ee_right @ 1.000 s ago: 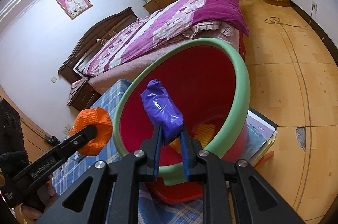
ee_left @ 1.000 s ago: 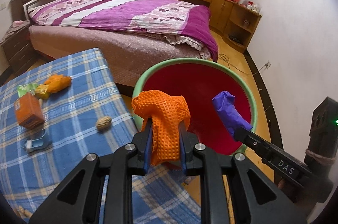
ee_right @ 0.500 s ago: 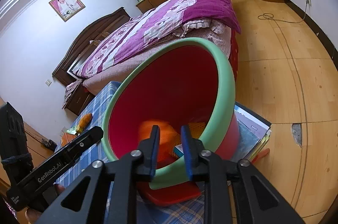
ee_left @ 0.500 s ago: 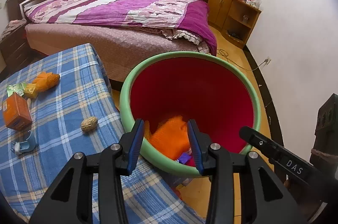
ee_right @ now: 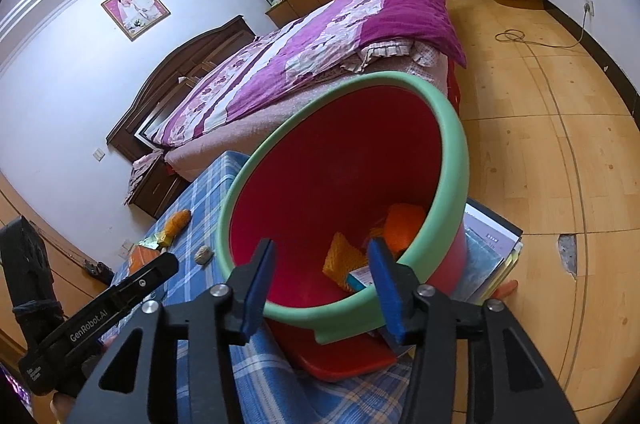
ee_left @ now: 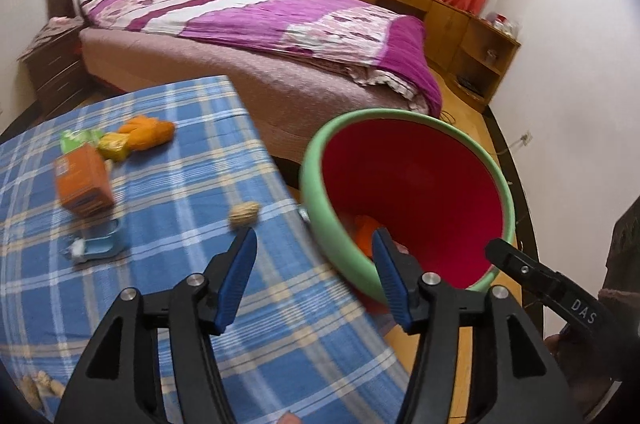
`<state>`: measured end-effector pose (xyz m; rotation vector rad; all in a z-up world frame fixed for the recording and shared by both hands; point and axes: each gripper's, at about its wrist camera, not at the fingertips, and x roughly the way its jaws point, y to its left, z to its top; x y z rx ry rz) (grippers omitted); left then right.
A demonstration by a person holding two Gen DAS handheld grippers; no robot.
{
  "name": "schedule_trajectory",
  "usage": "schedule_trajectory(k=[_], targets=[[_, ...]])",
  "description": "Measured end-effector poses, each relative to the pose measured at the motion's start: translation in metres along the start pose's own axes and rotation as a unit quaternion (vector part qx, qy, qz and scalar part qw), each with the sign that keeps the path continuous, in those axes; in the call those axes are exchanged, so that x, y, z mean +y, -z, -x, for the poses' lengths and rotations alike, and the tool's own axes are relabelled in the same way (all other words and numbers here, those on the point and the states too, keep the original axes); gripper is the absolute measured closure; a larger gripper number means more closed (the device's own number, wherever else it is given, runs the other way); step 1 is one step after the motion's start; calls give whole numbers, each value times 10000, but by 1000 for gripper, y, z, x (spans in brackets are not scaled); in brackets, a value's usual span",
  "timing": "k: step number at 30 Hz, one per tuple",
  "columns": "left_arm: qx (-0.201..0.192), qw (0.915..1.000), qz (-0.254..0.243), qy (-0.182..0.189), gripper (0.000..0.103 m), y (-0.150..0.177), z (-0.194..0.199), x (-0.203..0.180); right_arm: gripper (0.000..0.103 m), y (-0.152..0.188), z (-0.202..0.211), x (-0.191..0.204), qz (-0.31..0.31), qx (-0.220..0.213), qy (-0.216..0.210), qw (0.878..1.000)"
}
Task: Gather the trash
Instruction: 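Lower the left tool onto the blue curved plastic piece and close it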
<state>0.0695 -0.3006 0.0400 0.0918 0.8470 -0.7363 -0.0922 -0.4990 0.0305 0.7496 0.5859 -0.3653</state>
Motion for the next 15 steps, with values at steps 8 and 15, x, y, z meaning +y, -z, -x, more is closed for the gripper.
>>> schedule_trajectory(k=[8, 15], targets=[[-84, 9989, 328, -319, 33, 8, 17, 36, 40, 8, 4, 17, 71, 9, -42, 10000], [-311, 9959, 565, -640, 28, 13, 31, 67, 37, 14, 4, 31, 132, 62, -40, 9999]])
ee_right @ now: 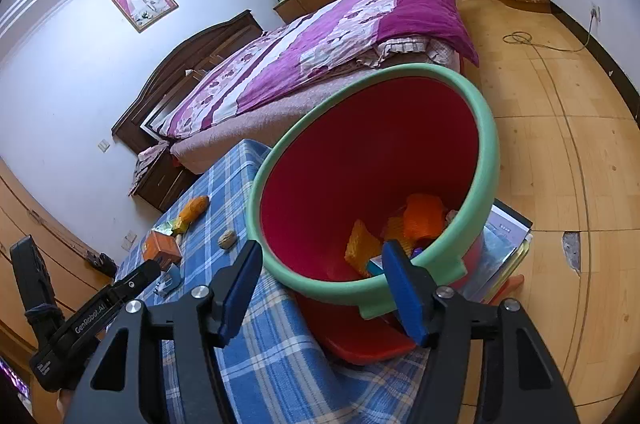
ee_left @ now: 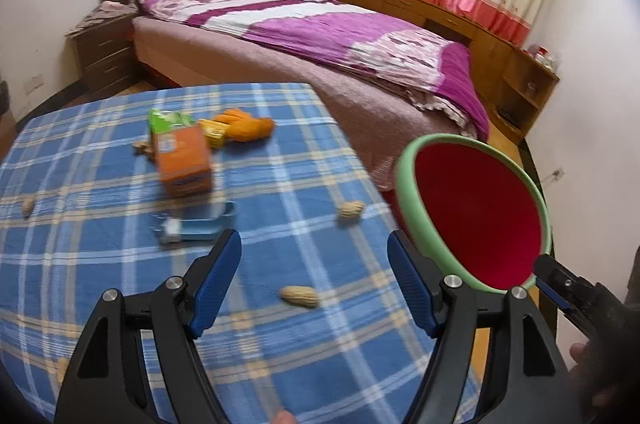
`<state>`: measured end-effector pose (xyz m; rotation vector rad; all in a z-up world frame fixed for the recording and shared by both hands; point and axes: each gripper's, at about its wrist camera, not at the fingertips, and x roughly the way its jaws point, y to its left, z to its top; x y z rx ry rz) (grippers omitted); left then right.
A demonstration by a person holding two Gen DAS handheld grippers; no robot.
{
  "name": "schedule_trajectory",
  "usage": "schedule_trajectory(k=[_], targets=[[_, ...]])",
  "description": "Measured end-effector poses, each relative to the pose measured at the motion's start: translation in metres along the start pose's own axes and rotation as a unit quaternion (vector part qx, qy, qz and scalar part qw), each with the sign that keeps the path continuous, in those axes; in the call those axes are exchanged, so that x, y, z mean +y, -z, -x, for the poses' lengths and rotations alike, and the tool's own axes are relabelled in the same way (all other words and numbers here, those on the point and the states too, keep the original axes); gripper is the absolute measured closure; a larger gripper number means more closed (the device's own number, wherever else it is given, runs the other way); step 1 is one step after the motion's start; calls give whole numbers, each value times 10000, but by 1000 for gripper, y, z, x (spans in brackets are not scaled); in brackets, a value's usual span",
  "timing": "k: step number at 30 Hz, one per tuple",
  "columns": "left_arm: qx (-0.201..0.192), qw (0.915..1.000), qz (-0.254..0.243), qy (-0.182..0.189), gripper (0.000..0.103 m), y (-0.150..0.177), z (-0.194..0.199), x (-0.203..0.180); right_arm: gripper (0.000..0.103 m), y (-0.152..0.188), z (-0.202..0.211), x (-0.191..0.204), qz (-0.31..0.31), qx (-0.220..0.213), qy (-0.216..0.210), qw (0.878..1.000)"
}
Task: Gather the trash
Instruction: 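Lower the left tool onto the blue curved plastic piece and close it, then grasp the orange box with the right tool while the left holds the blue piece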
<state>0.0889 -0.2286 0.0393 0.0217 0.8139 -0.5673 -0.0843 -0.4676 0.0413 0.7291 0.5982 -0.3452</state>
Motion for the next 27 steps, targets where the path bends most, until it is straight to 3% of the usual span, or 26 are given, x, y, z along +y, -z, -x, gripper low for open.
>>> schedule_trajectory(k=[3, 6, 11, 21, 27], targets=[[-58, 9997, 60, -235, 27, 0, 0, 13, 31, 1, -1, 7, 48, 3, 19, 10000], [-26, 9988, 154, -461, 22, -1, -5, 29, 31, 3, -4, 14, 110, 30, 20, 9999], [191, 9964, 285, -772, 21, 0, -24, 55, 30, 8, -11, 24, 193, 136, 33, 9997], [477, 9936, 330, -970, 21, -4, -62, 72, 30, 12, -24, 32, 279, 303, 112, 9991], [603, 9933, 469, -863, 23, -5, -71, 80, 30, 13, -30, 34, 298, 394, 127, 9987]])
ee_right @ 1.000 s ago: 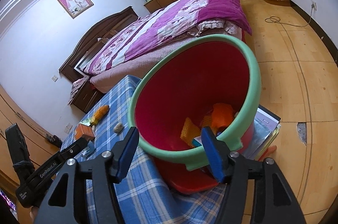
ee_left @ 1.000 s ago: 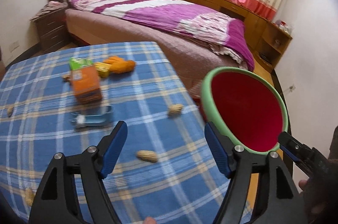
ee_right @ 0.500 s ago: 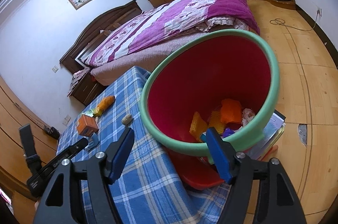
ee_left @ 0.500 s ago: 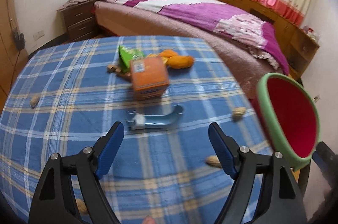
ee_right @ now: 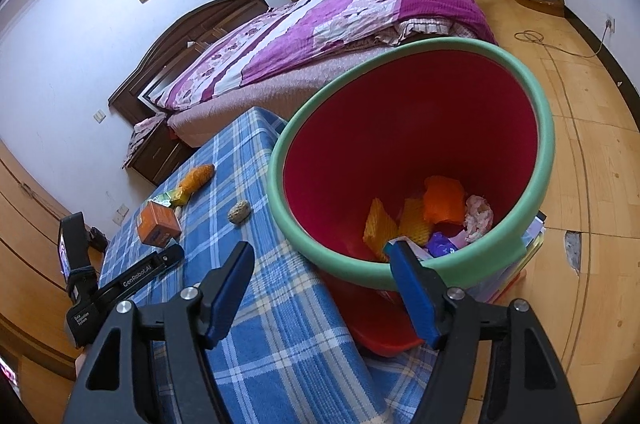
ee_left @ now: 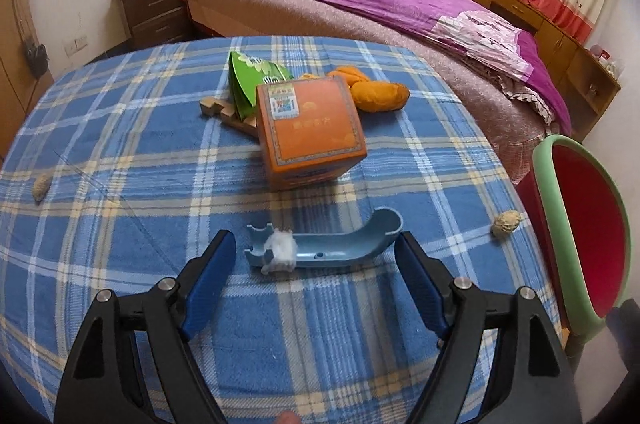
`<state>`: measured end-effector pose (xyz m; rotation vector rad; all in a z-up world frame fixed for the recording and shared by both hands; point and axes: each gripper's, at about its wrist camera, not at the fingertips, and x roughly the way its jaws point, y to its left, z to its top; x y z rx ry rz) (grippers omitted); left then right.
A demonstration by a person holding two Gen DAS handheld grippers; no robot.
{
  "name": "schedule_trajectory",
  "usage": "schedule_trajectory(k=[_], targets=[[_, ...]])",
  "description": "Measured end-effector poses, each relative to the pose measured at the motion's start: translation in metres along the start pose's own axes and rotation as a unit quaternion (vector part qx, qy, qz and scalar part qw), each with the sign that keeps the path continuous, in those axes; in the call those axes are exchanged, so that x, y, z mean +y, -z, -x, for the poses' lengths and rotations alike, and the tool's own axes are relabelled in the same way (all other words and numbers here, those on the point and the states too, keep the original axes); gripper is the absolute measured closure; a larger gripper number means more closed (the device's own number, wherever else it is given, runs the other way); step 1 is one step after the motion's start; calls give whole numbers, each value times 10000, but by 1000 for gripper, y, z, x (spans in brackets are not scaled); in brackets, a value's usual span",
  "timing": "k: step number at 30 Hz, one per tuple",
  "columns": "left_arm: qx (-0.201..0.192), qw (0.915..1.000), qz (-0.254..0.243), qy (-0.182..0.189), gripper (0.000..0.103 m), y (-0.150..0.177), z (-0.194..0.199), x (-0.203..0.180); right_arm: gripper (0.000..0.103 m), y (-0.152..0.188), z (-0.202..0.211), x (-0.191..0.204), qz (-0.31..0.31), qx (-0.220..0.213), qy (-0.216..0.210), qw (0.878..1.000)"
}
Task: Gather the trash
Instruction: 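Grasp the orange box with the right tool while the left holds the blue piece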
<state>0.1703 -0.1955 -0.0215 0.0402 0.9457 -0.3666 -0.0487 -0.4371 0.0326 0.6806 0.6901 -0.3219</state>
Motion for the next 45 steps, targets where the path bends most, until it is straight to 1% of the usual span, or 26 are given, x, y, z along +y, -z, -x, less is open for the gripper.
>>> schedule_trajectory(k=[1, 2, 3, 5, 8, 11, 16, 22, 32, 38, 40, 45], targets=[[-46, 10000, -6, 34, 25, 1, 2, 1, 30, 0, -1, 1, 16, 10, 3, 10000], [-69, 9999, -15, 75, 30, 1, 4, 2, 30, 0, -2, 3, 32, 14, 7, 10000], [-71, 9999, -25, 112, 31, 2, 5, 2, 30, -1, -2, 5, 56, 17, 6, 10000], [-77, 9998, -22, 155, 31, 2, 7, 4, 30, -2, -3, 12, 138, 21, -15, 9999], [-131, 9999, 96, 47, 31, 4, 13, 11, 30, -3, -4, 24, 277, 33, -67, 9996], [-190, 9997, 173, 35, 31, 3, 20, 21, 30, -3, -7, 39, 447, 66, -122, 9989], [-342, 9990, 145, -236, 31, -1, 34, 42, 30, -5, -17, 68, 720, 184, -240, 9969], [-427, 9974, 336, -475, 31, -12, 40, 77, 30, -4, -31, 101, 1022, 344, -327, 9936], [-574, 9931, 670, -767, 31, -26, 32, 123, 30, 3, -62, 157, 1403, 556, -351, 9879], [-651, 9901, 931, -821, 31, -25, 24, 143, 30, 8, -90, 186, 1579, 652, -315, 9848], [-664, 9901, 1020, -696, 31, -26, 23, 147, 27, 10, -100, 196, 1662, 694, -278, 9833], [-671, 9901, 1098, -567, 31, -25, 23, 151, 27, 15, -124, 216, 1896, 783, -254, 9784]])
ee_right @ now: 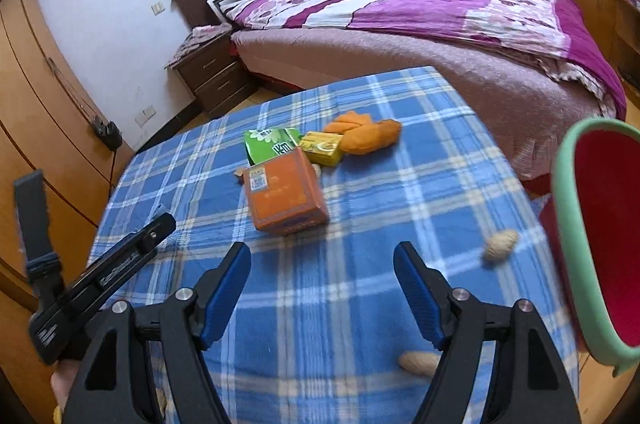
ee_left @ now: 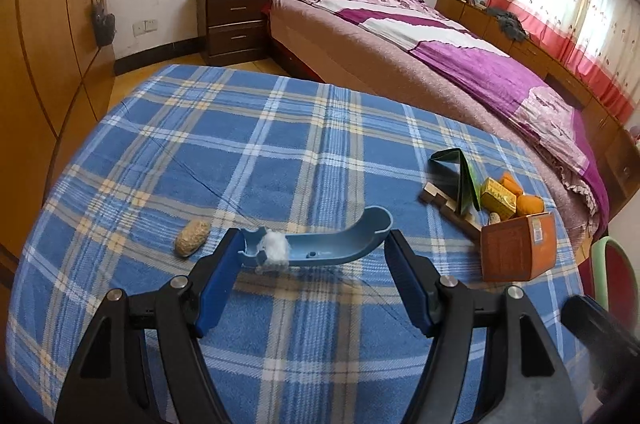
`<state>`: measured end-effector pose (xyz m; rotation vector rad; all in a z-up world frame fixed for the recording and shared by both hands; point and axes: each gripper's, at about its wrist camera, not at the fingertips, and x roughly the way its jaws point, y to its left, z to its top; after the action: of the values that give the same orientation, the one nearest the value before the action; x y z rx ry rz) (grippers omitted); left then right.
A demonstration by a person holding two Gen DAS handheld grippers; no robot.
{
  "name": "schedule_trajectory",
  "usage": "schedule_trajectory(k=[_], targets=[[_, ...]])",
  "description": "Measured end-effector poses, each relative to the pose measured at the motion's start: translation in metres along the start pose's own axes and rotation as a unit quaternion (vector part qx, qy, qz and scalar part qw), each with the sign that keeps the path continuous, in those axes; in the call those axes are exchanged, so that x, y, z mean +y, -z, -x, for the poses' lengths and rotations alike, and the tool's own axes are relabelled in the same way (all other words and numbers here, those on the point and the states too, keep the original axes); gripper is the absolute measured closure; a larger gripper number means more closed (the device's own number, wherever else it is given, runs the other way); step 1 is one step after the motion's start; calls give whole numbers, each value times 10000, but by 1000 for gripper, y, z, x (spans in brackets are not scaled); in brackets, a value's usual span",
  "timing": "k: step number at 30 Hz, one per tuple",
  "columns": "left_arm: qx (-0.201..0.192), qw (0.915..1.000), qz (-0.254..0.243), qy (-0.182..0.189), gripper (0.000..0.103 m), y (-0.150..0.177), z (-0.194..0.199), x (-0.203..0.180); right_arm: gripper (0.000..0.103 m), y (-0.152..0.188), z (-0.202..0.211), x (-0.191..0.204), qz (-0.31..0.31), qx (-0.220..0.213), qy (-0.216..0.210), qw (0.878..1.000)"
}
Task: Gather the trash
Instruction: 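Grasp the orange box with the right tool while the left holds the blue piece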
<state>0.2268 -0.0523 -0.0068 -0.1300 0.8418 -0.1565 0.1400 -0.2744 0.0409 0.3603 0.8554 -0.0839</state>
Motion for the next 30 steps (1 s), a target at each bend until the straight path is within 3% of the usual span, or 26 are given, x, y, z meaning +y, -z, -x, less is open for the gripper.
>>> schedule_trajectory(k=[12, 14, 16, 19, 24, 27, 29, 30], targets=[[7, 10000, 13, 86, 31, 1, 1, 0, 27, -15, -35, 13, 246, 119, 197, 9994], [12, 10000, 21, 89, 31, 1, 1, 0, 37, -17, -36, 13, 248, 89, 171, 9995], [4, 10000, 13, 85, 31, 1, 2, -1, 59, -18, -36, 13, 297, 58, 147, 9994], [-3, 10000, 9, 83, 31, 1, 1, 0, 77, -17, -34, 15, 399, 13, 130, 9991], [6, 10000, 9, 90, 31, 1, 1, 0, 84, -17, -23, 11, 382, -111, 20, 9992], [0, 10000, 5, 88, 31, 1, 3, -1, 84, -18, -19, 11, 457, -151, -14, 9988], [-4, 10000, 3, 90, 31, 1, 3, -1, 62, -19, -19, 11, 506, -103, -27, 9987], [2, 10000, 4, 96, 31, 1, 2, -1, 32, -20, -19, 11, 530, -107, -8, 9985]])
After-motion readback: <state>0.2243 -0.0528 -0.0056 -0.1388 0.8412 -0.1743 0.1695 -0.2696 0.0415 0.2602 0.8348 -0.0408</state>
